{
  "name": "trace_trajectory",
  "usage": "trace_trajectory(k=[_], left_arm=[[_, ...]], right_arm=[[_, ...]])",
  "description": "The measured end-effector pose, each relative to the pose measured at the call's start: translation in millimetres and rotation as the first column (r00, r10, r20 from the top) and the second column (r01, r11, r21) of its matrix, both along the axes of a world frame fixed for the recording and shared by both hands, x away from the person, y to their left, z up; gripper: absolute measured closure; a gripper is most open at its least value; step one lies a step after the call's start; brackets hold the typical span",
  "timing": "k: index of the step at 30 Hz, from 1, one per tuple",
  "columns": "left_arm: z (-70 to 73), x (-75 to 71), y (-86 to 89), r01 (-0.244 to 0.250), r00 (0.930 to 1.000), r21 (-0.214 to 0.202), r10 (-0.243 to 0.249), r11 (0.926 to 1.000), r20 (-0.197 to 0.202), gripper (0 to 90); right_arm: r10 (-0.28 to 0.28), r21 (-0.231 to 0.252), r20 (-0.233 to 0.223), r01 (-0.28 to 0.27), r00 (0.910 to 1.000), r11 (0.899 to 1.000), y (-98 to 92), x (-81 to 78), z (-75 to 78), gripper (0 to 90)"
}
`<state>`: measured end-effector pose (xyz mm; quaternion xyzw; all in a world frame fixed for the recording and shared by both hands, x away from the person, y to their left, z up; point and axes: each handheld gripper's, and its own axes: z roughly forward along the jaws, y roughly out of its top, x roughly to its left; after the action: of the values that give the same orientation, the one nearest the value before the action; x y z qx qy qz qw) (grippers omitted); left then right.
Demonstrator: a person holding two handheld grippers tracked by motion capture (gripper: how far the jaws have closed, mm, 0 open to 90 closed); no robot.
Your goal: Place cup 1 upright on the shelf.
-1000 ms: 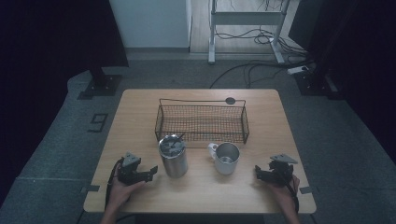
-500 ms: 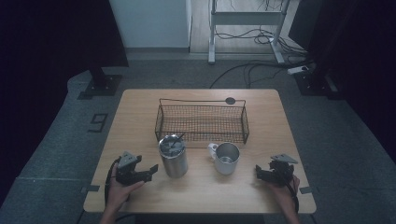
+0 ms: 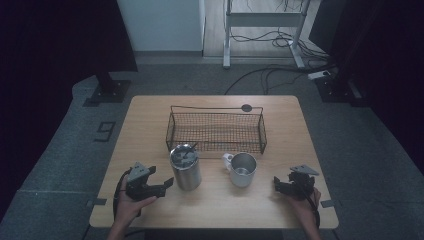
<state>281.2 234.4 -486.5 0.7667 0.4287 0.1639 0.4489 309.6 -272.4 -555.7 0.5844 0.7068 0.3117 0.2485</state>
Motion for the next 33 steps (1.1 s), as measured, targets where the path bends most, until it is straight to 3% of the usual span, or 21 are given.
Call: trace_trajectory(k=[21, 33], left_arm=[[7.0, -6.4, -15.2, 0.054, 0.9984, -0.037, -0.053, 0.9979, 0.021, 11.6], [5.5, -2.8, -26.8, 0.057, 0.9983, -0.021, -0.057, 0.9981, 0.012, 9.5]], right_arm=[[-0.002, 0.001, 0.003, 0.002, 1.0000, 1.000, -0.2, 0.0, -0.1, 9.2], [-0.002, 0.001, 0.004, 0.002, 1.0000, 1.000, -0.2, 0.0, -0.1, 9.3]])
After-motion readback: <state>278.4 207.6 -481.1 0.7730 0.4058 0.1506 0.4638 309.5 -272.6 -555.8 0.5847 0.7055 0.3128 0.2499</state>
